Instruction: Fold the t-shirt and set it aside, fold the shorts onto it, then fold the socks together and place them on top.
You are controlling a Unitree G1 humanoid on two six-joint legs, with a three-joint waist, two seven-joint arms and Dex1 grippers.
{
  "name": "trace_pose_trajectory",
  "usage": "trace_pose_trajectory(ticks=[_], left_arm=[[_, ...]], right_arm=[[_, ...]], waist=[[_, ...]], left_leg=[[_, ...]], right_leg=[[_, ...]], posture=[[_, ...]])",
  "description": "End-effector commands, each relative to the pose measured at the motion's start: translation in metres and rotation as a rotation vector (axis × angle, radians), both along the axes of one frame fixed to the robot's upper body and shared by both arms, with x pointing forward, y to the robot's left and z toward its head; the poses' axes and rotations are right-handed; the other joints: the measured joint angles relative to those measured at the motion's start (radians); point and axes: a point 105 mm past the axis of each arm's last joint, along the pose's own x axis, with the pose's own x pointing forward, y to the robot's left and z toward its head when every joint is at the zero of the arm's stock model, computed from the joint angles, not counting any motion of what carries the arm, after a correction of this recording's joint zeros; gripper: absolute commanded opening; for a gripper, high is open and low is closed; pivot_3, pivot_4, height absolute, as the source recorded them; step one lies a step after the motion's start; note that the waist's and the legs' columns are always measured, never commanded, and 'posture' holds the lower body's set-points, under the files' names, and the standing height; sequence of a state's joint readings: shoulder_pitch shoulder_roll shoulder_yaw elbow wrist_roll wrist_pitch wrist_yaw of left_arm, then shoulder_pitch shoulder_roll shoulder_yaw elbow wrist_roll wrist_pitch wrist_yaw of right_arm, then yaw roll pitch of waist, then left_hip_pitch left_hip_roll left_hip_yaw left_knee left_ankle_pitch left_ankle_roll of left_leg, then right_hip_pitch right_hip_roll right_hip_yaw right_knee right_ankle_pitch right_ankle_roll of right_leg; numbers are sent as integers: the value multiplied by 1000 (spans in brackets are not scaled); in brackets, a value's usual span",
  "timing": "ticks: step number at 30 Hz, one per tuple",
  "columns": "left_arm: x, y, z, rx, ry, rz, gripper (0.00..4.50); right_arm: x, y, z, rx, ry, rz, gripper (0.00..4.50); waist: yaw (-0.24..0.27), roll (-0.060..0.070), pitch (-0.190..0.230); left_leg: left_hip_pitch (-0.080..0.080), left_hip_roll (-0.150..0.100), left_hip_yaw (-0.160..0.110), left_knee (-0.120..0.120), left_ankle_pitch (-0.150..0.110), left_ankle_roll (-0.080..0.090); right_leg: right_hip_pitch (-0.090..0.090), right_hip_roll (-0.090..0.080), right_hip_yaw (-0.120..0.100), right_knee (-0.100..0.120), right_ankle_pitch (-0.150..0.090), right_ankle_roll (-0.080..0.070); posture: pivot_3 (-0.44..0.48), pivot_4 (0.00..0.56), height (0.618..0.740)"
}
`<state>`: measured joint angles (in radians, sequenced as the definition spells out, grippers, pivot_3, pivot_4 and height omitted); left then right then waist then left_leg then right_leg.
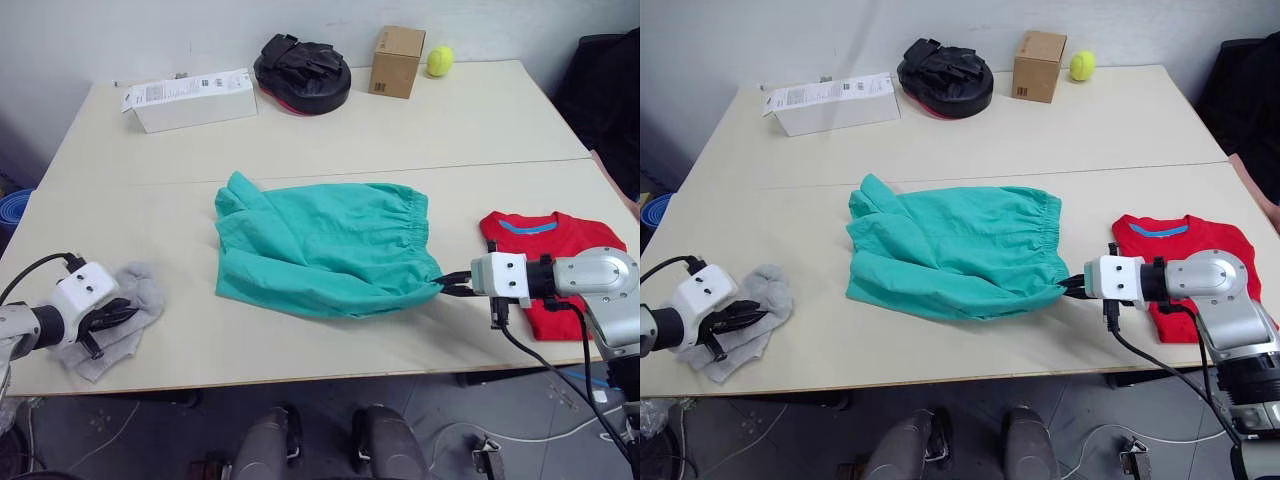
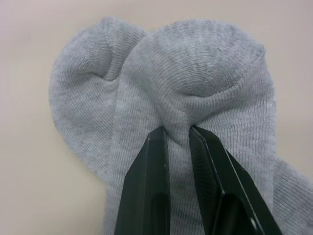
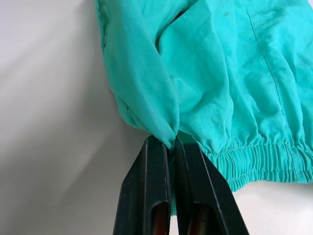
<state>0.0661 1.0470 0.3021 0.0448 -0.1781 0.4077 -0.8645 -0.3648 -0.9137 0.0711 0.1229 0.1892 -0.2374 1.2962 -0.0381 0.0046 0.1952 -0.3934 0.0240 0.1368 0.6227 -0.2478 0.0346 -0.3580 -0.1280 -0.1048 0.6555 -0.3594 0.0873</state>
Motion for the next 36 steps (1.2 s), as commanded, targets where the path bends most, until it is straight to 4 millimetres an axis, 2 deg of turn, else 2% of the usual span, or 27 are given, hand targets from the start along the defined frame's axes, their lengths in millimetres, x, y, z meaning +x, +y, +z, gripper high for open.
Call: trace_pose_trajectory(ticks=[1, 2, 3, 5, 11, 14, 17, 19, 25, 31, 36], left_arm=[[0, -1, 5, -59, -1, 32, 730], [1, -5, 11, -79, -12, 23, 730], [1, -10, 16, -94, -18, 3, 1116], [-1, -17, 26, -105, -23, -41, 1569], [-7, -43, 69, -147, -45, -202, 3493], [-10, -68, 92, -158, -68, -357, 4436], [2, -99, 103, -146, -132, -492, 4478], [14, -114, 95, -72, -143, -566, 4478], [43, -135, 65, 51, -154, -690, 4478], [63, -148, 50, 104, -173, -767, 4478], [61, -152, 41, 94, -143, -825, 2896]], right_arm=[[-3, 6, 8, 24, -28, 32, 0], [-4, 7, 8, 25, -27, 33, 0], [-4, 7, 7, 26, -26, 34, 0], [-5, 7, 7, 27, -24, 35, 0], [-8, 7, 5, 30, -18, 34, 0], [-9, 7, 4, 33, -15, 32, 0], [-10, 9, 3, 36, -13, 34, 0], [-10, 10, 2, 38, -13, 36, 0], [-11, 12, 3, 43, -19, 31, 0], [-14, 13, 2, 47, -21, 24, 0], [-16, 12, 1, 44, -24, 15, 0]], waist=[[4, -1, 1], [6, -3, 2], [7, -4, 2], [8, -8, 4], [9, -13, 7], [10, -14, 7], [13, -14, 7], [13, -14, 7], [10, -16, 8], [13, -17, 9], [11, -18, 9]], left_leg=[[0, 0, 0, 0, 0, -1], [0, 0, 0, 0, 1, -2], [0, 0, 1, 0, 0, -3], [-2, 0, 1, 0, 0, -4], [-12, 0, -1, 5, 0, -4], [-12, 0, -1, 5, 0, -3], [-12, 0, -1, 6, 0, -4], [-12, 0, -1, 6, 0, -4], [-13, 1, 4, 7, 1, -2], [-13, 5, 8, 10, 1, -2], [-13, 6, 8, 10, 1, -2]], right_leg=[[0, 0, 0, 0, 0, 0], [0, 0, 0, 0, 0, 0], [0, 0, 0, -1, 0, 0], [-1, 0, 1, -1, 0, 0], [-7, 0, -1, -1, 0, 0], [-7, 0, -1, -2, 0, 0], [-7, 0, -1, -2, 0, 0], [-6, 0, -2, -2, 0, 0], [-9, 4, 1, 0, 0, 0], [-12, 8, 3, 1, 0, 1], [-13, 9, 4, 2, 0, 1]], posture=[[0, 150, 740], [0, 150, 740], [0, 150, 740], [0, 150, 740], [0, 150, 740], [0, 150, 740], [0, 150, 740], [0, 150, 740], [0, 150, 740], [0, 150, 740], [0, 150, 740]])
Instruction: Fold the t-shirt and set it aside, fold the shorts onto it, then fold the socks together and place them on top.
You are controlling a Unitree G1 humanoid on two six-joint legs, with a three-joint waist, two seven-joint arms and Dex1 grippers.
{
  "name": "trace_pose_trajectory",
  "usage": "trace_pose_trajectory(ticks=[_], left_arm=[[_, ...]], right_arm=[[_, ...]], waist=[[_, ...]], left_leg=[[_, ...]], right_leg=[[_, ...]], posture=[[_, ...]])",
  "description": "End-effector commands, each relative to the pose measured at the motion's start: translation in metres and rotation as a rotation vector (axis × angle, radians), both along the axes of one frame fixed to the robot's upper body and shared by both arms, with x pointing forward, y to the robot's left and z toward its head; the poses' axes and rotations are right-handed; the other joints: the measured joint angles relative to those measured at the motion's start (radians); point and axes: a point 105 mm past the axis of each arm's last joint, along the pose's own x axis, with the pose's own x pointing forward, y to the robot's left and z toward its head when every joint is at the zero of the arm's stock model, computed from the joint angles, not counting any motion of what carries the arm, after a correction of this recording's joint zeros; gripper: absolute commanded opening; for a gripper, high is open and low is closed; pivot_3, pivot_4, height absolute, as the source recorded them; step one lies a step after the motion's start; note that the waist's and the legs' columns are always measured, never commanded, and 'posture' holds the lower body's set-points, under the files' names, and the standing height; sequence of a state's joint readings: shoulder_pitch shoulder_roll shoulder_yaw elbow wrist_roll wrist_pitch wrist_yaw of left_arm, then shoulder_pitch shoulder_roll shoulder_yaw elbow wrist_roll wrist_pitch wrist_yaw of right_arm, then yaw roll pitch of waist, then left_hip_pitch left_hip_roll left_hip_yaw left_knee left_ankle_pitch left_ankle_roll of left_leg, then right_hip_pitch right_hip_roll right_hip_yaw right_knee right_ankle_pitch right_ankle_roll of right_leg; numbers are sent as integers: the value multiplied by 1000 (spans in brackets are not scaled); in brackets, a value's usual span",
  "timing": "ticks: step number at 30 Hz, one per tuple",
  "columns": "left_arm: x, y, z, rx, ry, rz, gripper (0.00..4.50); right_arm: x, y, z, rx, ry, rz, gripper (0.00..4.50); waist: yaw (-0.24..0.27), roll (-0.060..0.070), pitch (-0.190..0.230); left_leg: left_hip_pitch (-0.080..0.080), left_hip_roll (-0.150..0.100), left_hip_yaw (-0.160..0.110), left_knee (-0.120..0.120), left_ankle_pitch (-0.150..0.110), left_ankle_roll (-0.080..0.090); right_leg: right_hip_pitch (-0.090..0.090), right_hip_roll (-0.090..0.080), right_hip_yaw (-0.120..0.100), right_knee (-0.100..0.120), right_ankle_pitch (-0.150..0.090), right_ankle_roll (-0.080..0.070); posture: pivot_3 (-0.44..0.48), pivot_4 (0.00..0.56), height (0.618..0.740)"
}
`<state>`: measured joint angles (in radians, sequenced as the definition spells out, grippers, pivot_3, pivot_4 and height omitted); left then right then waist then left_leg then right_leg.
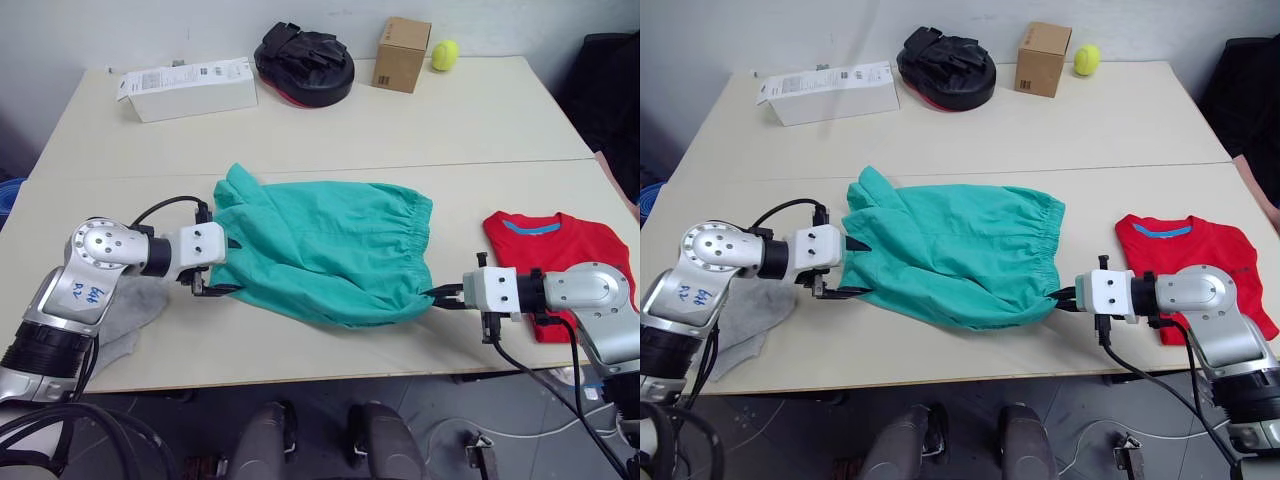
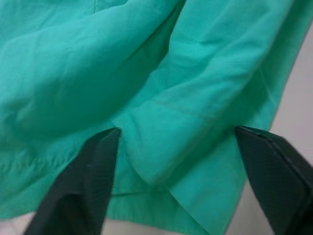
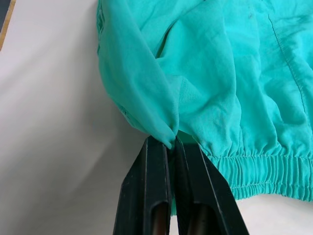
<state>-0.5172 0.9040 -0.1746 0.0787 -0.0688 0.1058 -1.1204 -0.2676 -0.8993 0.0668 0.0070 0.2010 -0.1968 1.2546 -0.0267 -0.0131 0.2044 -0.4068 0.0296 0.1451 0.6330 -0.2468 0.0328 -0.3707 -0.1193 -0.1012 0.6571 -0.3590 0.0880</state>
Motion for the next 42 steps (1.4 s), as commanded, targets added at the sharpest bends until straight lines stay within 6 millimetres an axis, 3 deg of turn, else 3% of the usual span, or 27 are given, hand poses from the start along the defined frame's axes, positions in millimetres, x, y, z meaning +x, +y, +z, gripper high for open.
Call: trace_pose_trajectory(ticks=[1, 6, 9, 13, 17, 26, 29, 31, 34, 37, 38, 39, 40, 41, 42], left_arm=[[-4, -2, 4, 8, -1, -45, 2631], [-24, 0, 4, -2, 87, -87, 918], [-50, 1, 2, -21, 219, -108, 25], [-91, 0, -2, -28, 388, -151, 25], [-101, 1, -11, -22, 416, -106, 25], [-147, -15, -24, -88, 572, -112, 25], [-150, -10, -26, -71, 588, -97, 25], [-143, -4, -29, -56, 574, -73, 25], [-122, 7, -29, -39, 526, -29, 25], [-81, 16, -28, -16, 393, 16, 25], [-58, 15, -24, -21, 302, 36, 25], [-31, 12, -13, -42, 175, 67, 25], [6, 8, 14, -84, -53, 105, 25], [33, 5, 44, -138, -244, 147, 25], [60, 6, 95, -266, -451, 232, 25]], right_arm=[[0, -1, 12, 11, -51, -1, 0], [0, -3, 11, 9, -53, -4, 0], [-1, -4, 11, 8, -49, -3, 0], [-12, -2, 9, 15, 3, 34, 0], [-23, 0, 2, 5, 34, 65, 0], [-59, -3, -10, -23, 192, 136, 0], [-62, -3, -10, -15, 244, 134, 0], [-59, -2, -9, -1, 277, 124, 0], [-34, -3, -2, 3, 218, 74, 0], [10, -4, 9, -35, 40, 3, 0], [33, -4, 18, -46, -71, -55, 0], [56, -3, 33, -40, -206, -115, 0], [82, -3, 63, -6, -425, -198, 0], [100, -4, 95, 36, -630, -271, 0], [110, -7, 138, 77, -870, -334, 0]], waist=[[0, 0, 0], [-1, 0, 0], [-2, 0, 0], [-2, 0, 0], [5, 0, 0], [1, 0, 0], [1, 0, 0], [1, 0, 0], [1, 0, 0], [1, 0, 0], [2, 0, 0], [3, 0, 0], [4, 0, 0], [7, -1, 1], [7, -1, 1]], left_leg=[[0, 0, 0, 0, 0, 0], [0, 0, 0, 1, 0, 0], [0, 1, 0, 1, 0, 0], [0, 2, 0, 0, 0, -1], [0, 1, -1, 1, -1, 0], [1, 1, -1, 0, -2, -1], [1, 2, -1, 0, -2, -1], [1, 1, -1, 0, -2, -1], [1, 1, 0, 0, -2, -1], [1, 1, 0, 0, -2, -1], [2, 1, 0, 0, -2, -1], [1, 1, 0, 0, -1, -1], [-1, 1, 1, 1, -1, -1], [-1, 0, 1, 2, 0, -1], [-7, 0, 1, 9, 0, 0]], right_leg=[[0, 0, 0, 0, 0, 0], [0, 0, 1, 1, 0, 0], [0, 1, 4, 1, 0, 0], [-1, 1, 6, 1, 0, 0], [0, 1, 7, 0, 0, 0], [1, 1, 8, -1, 0, 0], [1, 1, 8, -2, 0, -1], [2, 1, 8, -2, 0, -1], [2, 1, 8, -3, -1, -2], [2, 1, 7, -4, -1, -3], [2, 1, 7, -4, -1, -3], [1, 1, 7, -4, 0, -3], [-1, 1, 7, -3, 0, -3], [-2, 1, 7, -1, 0, -2], [-7, 2, 6, 5, 1, -1]], posture=[[0, 150, 740], [0, 150, 740], [0, 150, 740], [0, 150, 740], [0, 150, 740], [0, 150, 740], [0, 150, 740], [0, 150, 740], [0, 150, 740], [0, 150, 740], [0, 150, 740], [0, 150, 740], [0, 150, 740], [0, 150, 740], [0, 150, 740]])
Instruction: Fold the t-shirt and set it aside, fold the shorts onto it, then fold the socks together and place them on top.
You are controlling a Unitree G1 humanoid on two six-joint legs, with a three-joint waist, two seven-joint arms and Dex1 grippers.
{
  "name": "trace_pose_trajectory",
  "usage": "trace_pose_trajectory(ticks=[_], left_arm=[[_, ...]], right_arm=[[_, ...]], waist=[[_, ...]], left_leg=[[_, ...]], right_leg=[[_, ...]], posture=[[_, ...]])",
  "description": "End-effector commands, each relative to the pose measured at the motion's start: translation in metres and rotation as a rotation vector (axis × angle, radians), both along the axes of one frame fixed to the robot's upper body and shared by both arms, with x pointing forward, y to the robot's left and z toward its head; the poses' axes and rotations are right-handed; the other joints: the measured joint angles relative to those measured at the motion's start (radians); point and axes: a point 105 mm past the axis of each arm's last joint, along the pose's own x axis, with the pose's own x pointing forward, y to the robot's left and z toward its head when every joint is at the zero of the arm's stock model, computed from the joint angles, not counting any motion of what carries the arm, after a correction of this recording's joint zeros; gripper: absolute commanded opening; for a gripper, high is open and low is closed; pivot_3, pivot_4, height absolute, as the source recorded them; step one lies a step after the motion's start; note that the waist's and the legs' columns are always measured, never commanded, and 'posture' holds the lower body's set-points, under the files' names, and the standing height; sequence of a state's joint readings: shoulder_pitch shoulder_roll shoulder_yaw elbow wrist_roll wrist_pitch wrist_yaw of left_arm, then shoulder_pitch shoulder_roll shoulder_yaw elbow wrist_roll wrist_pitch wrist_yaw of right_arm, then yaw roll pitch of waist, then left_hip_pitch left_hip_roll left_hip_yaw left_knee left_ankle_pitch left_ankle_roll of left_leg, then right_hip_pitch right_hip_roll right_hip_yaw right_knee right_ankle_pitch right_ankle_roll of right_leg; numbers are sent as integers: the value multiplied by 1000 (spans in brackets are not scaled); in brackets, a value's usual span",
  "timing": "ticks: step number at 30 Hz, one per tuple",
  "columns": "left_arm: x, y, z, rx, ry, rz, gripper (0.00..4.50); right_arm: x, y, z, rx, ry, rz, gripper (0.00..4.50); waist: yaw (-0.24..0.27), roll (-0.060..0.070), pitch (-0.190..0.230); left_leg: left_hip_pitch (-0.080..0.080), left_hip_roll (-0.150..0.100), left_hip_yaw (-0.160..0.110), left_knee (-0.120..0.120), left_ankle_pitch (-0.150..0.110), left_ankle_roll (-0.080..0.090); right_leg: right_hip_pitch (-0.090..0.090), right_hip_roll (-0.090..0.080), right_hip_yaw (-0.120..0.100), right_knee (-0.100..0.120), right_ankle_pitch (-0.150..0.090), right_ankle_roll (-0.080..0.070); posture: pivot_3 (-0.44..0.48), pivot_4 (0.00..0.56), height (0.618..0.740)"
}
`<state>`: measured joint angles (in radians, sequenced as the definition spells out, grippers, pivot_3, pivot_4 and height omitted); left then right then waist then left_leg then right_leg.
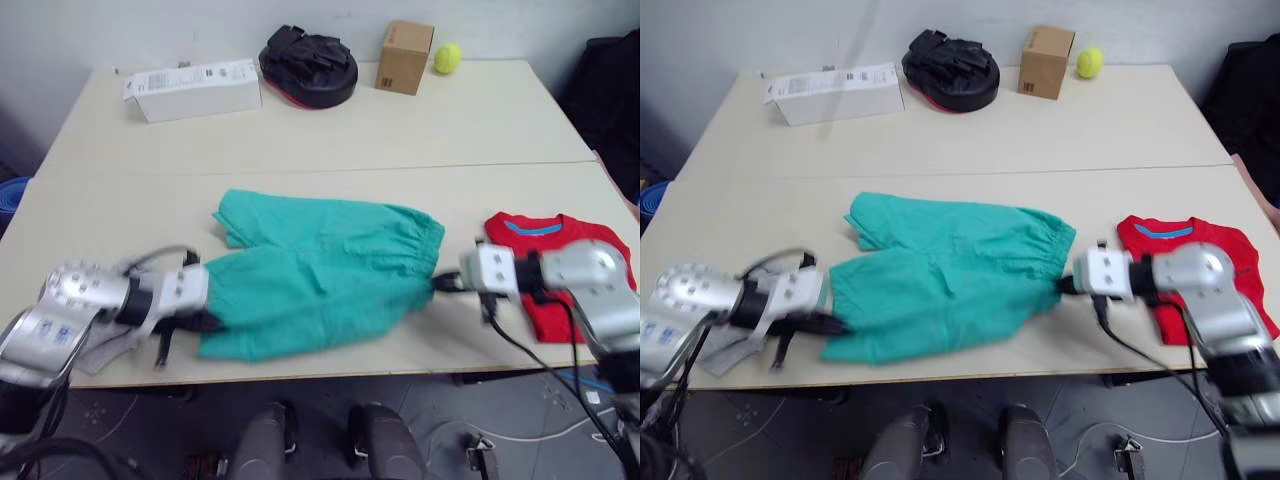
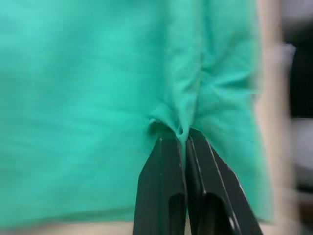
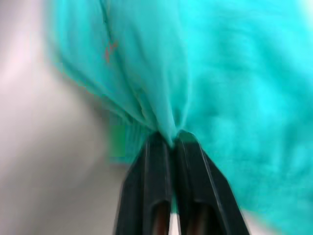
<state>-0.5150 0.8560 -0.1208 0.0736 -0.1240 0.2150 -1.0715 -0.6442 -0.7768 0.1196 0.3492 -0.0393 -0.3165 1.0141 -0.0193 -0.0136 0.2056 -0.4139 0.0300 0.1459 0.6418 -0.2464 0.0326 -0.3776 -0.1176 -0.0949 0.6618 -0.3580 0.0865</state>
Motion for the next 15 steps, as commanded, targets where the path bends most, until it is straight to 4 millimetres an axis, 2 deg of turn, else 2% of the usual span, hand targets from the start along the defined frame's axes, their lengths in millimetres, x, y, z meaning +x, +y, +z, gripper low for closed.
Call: trace_pose_trajectory(ticks=[1, 2, 3, 4, 5, 6, 7, 8, 9, 11, 13, 15], left_arm=[[66, 14, 143, -234, -643, 258, 25], [68, 23, 196, -341, -790, 326, 25], [63, 30, 233, -418, -886, 354, 25], [50, 34, 267, -463, -963, 340, 25], [37, 36, 290, -484, -1013, 310, 25], [22, 36, 306, -484, -1050, 265, 25], [11, 36, 312, -473, -1053, 232, 25], [6, 35, 305, -456, -981, 196, 25], [0, 31, 287, -421, -874, 138, 25], [-18, 18, 219, -292, -528, 5, 25], [-39, 15, 154, -128, -300, -66, 25], [-63, 16, 96, -18, -107, -113, 25]], right_arm=[[26, -14, 128, 69, -728, -175, 0], [20, -22, 169, 99, -915, -220, 0], [13, -29, 197, 136, -1034, -248, 0], [1, -38, 224, 163, -1156, -278, 0], [-9, -45, 240, 175, -1235, -287, 0], [-19, -50, 250, 176, -1288, -280, 0], [-26, -55, 252, 159, -1320, -266, 0], [-28, -56, 246, 137, -1298, -239, 0], [-27, -56, 234, 120, -1248, -206, 0], [-20, -52, 195, 109, -1046, -130, 0], [-19, -45, 149, 64, -851, -52, 0], [-23, -39, 106, 54, -652, 3, 0]], waist=[[3, -1, 1], [4, -3, 3], [-3, -5, 3], [-8, -6, 4], [-13, -6, 4], [-14, -6, 3], [-18, -6, 3], [-20, -6, 3], [-23, -5, 2], [-33, -3, 1], [-38, -2, 1], [-42, -2, 3]], left_leg=[[-10, 2, -1, 7, 1, 0], [-20, 2, -2, 11, 2, 0], [-34, 2, -3, 18, 2, 1], [-49, 3, -4, 23, 2, 1], [-54, 1, -4, 22, 2, 1], [-52, -2, -4, 18, 1, 1], [-47, -2, -2, 13, -2, 2], [-39, -4, -2, 5, -4, 4], [-33, -5, -2, 5, -5, 6], [-10, -3, -1, -1, -9, 11], [10, 1, -2, -15, -14, 3], [2, 5, -3, -11, -16, -2]], right_leg=[[-8, 1, -1, 2, 1, 0], [-18, -1, -2, 11, 2, 1], [-33, -1, -4, 21, 2, 1], [-44, -1, -7, 24, 2, 2], [-52, -1, -11, 27, 3, 2], [-52, 0, -15, 27, 3, 2], [-51, -1, -18, 27, 3, 2], [-47, -3, -22, 28, 3, 2], [-42, -3, -24, 28, 3, 2], [-19, -2, -28, 23, 2, 2], [2, 1, -23, 3, 1, 2], [0, 3, -15, -3, -1, 0]], posture=[[0, 150, 740], [0, 150, 740], [0, 150, 740], [0, 150, 740], [0, 150, 740], [0, 150, 740], [0, 150, 740], [0, 150, 740], [0, 150, 740], [0, 150, 740], [0, 150, 740], [0, 150, 740]])
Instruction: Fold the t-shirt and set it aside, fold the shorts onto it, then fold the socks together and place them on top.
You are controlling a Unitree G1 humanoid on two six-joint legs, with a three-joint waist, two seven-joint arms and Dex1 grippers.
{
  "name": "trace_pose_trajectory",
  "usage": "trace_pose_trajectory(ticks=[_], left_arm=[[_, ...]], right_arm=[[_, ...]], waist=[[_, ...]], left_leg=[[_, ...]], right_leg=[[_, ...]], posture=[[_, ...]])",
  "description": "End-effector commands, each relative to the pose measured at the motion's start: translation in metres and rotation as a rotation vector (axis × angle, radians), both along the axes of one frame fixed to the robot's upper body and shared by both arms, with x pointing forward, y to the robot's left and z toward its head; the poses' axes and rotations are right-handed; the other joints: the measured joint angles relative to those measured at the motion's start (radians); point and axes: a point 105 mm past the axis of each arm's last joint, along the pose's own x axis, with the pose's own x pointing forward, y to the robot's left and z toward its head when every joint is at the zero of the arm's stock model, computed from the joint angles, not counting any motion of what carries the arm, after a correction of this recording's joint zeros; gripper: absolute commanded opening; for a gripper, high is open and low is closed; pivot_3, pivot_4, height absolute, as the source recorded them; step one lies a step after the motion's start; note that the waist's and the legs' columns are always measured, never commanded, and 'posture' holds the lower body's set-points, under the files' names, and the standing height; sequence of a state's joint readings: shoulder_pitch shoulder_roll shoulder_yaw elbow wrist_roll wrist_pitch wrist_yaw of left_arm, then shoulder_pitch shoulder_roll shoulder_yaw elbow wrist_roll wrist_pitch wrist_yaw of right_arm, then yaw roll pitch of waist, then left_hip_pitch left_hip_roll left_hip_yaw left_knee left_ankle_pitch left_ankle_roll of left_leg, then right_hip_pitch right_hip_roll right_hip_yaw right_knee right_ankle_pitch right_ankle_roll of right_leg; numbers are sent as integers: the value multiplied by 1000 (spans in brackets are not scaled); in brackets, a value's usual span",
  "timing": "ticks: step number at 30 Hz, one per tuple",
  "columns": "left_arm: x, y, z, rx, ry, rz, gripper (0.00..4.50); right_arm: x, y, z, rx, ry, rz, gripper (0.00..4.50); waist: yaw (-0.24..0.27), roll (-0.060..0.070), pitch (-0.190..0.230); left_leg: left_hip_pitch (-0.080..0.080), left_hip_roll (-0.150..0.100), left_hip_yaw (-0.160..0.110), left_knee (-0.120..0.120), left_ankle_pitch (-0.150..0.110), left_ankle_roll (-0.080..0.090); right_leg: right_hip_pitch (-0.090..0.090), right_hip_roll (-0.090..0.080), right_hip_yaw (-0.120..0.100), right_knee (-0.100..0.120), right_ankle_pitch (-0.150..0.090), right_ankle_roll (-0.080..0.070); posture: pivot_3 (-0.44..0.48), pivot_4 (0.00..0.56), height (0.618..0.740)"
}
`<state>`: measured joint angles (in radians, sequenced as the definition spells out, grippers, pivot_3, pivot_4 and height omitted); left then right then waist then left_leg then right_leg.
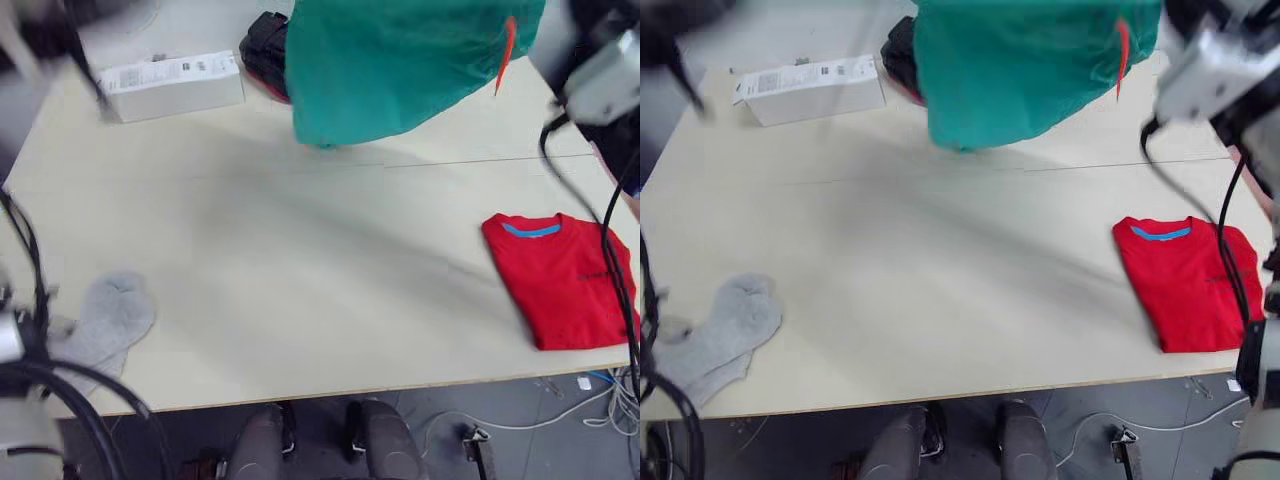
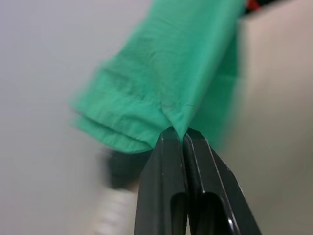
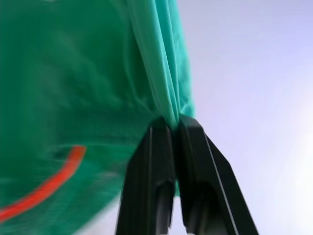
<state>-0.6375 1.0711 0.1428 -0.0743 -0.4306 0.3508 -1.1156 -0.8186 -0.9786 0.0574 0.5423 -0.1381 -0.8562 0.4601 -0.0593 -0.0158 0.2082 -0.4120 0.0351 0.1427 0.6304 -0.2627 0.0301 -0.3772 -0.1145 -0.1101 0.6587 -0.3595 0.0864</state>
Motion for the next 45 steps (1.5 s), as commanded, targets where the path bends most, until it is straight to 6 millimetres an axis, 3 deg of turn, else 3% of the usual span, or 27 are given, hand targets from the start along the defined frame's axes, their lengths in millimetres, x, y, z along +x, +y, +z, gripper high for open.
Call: trace_pose_trajectory(ticks=[1, 3, 6, 11, 17, 22, 30, 36, 37, 41, 45], left_arm=[[-45, -2, -56, 169, 231, -75, 25], [-58, -4, -82, 186, 310, -92, 25], [-72, -6, -105, 179, 409, -100, 25], [-95, -5, -124, 177, 546, -120, 25], [-112, -1, -137, 185, 629, -125, 25], [-130, 3, -136, 200, 729, -175, 25], [-161, 13, -116, 244, 915, -286, 25], [-170, 24, -102, 308, 975, -302, 25], [-169, 28, -101, 334, 963, -299, 25], [-123, 51, -85, 443, 773, -234, 25], [-59, 43, -64, 414, 510, -184, 25]], right_arm=[[-13, 1, -42, -19, 229, 65, 0], [-21, 7, -81, -55, 404, 105, 0], [-34, 13, -118, -82, 569, 150, 0], [-50, 18, -145, -90, 747, 190, 0], [-86, 25, -172, -146, 998, 283, 0], [-115, 24, -182, -167, 1210, 330, 0], [-144, 33, -170, -86, 1447, 416, 0], [-166, 37, -165, -25, 1628, 473, 0], [-168, 38, -164, -12, 1646, 481, 0], [-162, 41, -159, 77, 1633, 465, 0], [-150, 37, -155, 179, 1603, 421, 0]], waist=[[-1, 0, 2], [7, 0, 8], [24, 0, 9], [31, -1, 8], [32, 0, 7], [30, 0, 7], [32, -1, 7], [33, -1, 7], [33, -1, 7], [35, -1, 7], [47, 2, 5]], left_leg=[[-3, 2, 1, 1, 0, 0], [-9, 3, -1, 14, 0, 0], [-8, 4, 0, 28, 4, 4], [10, 3, 1, 20, 5, 4], [7, 6, 1, 14, 13, -3], [6, 9, 3, 14, 12, -4], [5, 11, 5, 15, 7, -3], [3, 11, 4, 13, 7, -4], [3, 11, 5, 13, 8, -3], [3, 11, 5, 12, 7, -4], [2, 10, 8, 10, 8, -3]], right_leg=[[-1, 1, 2, -2, 0, 0], [-2, 1, 3, -1, -1, 0], [3, 0, 5, 0, -1, 1], [19, -2, 7, -8, 6, -6], [10, -1, 6, -2, 6, -12], [6, 2, 6, 1, 6, -11], [6, 2, 6, -2, 4, -15], [3, 2, 7, -5, 4, -15], [3, 2, 6, -5, 4, -15], [2, 2, 5, -5, 4, -17], [3, 3, 6, -7, 6, -16]], posture=[[0, 150, 740], [0, 150, 740], [0, 150, 740], [0, 150, 740], [0, 150, 740], [0, 150, 740], [0, 150, 740], [0, 150, 740], [0, 150, 740], [0, 150, 740], [0, 150, 740]])
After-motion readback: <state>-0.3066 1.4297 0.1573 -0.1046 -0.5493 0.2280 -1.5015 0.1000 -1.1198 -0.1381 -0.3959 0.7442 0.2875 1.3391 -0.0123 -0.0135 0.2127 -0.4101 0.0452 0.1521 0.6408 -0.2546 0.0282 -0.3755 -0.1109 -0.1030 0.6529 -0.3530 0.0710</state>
